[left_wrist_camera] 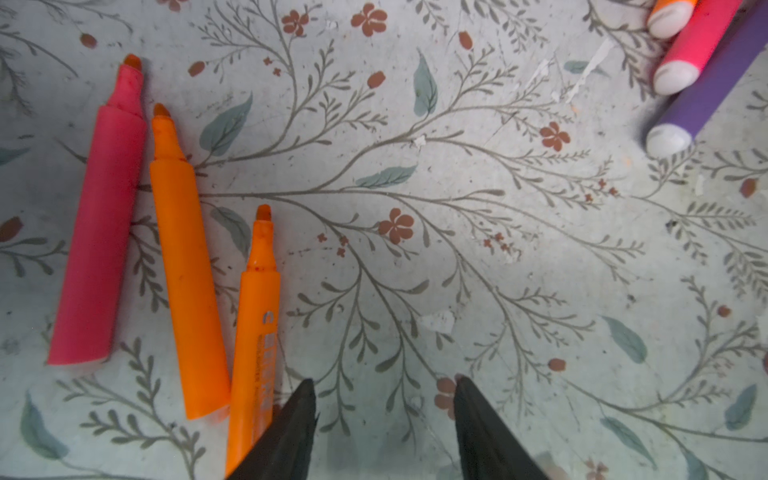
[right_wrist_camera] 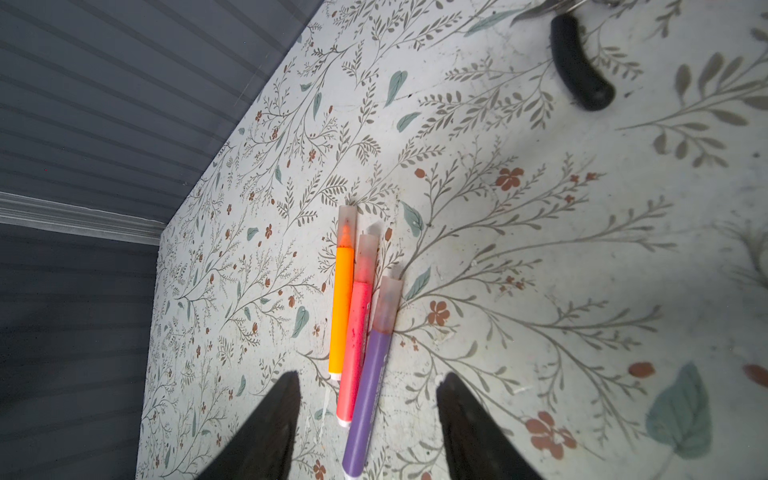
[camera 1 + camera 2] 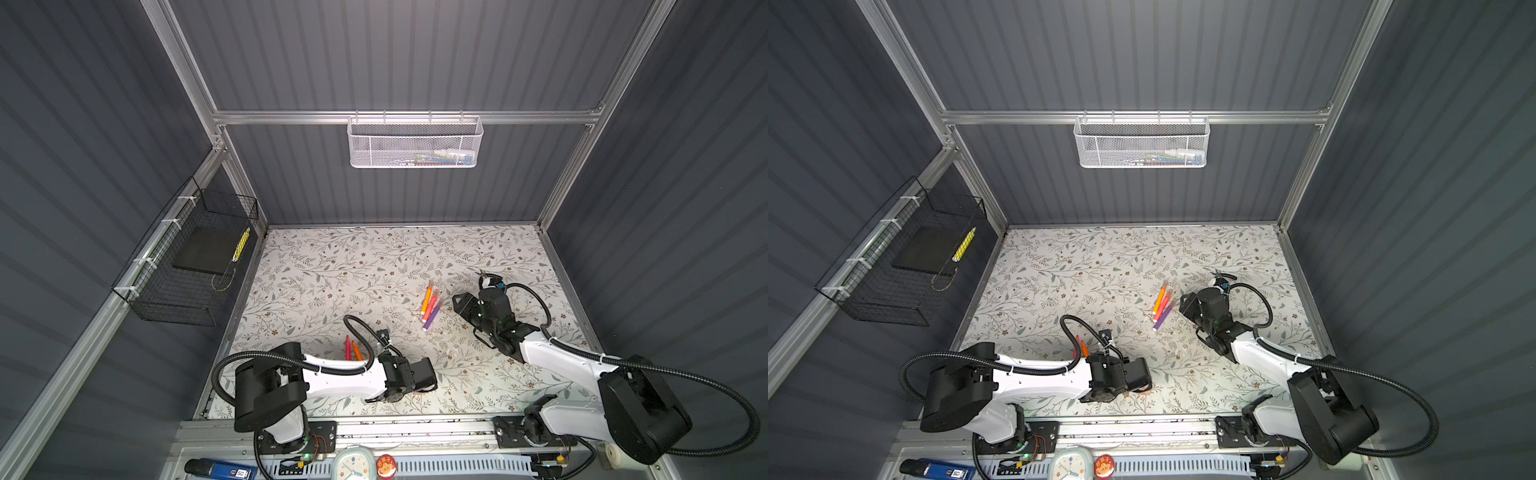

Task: Insert the pens into the pen caps

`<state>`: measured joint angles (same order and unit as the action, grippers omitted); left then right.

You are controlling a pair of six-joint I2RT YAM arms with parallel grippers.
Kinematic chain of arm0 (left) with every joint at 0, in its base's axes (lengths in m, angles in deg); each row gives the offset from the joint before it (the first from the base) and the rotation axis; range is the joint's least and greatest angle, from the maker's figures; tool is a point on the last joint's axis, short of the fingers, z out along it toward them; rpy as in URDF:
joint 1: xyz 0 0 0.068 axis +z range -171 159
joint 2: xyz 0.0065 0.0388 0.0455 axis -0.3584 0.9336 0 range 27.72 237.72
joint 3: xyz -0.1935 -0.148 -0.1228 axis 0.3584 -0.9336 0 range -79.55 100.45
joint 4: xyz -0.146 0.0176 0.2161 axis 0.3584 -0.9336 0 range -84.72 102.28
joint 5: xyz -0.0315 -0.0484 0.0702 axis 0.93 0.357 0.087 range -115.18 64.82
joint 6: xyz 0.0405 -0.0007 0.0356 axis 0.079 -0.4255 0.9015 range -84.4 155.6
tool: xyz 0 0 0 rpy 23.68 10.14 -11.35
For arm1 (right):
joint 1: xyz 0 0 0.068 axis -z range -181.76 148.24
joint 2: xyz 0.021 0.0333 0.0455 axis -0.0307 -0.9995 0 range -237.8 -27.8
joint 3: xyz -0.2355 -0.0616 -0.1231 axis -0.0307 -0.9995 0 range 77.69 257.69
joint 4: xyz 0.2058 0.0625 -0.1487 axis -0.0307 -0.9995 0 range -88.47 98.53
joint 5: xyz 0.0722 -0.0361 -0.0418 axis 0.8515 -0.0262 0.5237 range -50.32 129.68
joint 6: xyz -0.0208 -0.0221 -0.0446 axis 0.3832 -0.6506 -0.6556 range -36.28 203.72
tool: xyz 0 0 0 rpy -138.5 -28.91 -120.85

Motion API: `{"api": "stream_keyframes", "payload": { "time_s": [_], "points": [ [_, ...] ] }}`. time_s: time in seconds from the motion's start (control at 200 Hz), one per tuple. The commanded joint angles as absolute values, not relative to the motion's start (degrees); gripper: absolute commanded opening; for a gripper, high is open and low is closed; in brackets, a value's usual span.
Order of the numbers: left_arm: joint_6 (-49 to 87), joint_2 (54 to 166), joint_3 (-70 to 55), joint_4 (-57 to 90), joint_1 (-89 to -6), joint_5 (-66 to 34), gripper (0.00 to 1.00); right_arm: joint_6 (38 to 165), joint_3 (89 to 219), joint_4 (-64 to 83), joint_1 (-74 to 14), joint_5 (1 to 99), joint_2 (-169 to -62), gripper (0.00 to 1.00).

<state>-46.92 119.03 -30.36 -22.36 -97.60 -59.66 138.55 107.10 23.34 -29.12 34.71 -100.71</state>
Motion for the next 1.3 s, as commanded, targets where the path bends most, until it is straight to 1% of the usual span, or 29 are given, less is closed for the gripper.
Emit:
{"api": "stream_keyframes", "payload": {
  "time_s": [0.0,0.39,0.51,0.71,0.975,1.07,1.261,1.296],
  "points": [
    [-49.0,118.6,-29.5,-28.0,-98.1,-62.4,0.56,137.9,106.6,23.0,-29.4,34.0,-100.6,0.56],
    [-53.9,115.3,-33.1,-31.4,-98.2,-63.7,0.58,138.9,106.9,25.4,-29.5,35.7,-104.5,0.56],
    [-54.2,115.4,-34.9,-29.5,-98.1,-61.9,0.58,139.0,106.5,25.5,-29.6,35.5,-104.5,0.56],
    [-53.7,115.4,-39.5,-22.5,-98.1,-57.8,0.55,138.9,105.9,25.1,-29.7,35.0,-102.9,0.56],
    [-53.1,115.3,-40.4,-20.5,-98.2,-56.7,0.53,139.1,105.3,24.6,-29.8,34.8,-101.4,0.56],
    [-52.7,115.4,-40.4,-19.7,-98.2,-55.9,0.51,139.1,105.2,24.4,-29.8,34.6,-101.0,0.56],
    [-52.5,116.1,-39.3,-19.6,-98.1,-54.7,0.52,139.4,105.1,24.5,-29.8,34.5,-100.8,0.57],
    [-50.7,116.4,-38.9,-19.6,-98.1,-54.4,0.52,139.4,105.1,24.7,-29.8,34.6,-100.8,0.57]
  ]
}}
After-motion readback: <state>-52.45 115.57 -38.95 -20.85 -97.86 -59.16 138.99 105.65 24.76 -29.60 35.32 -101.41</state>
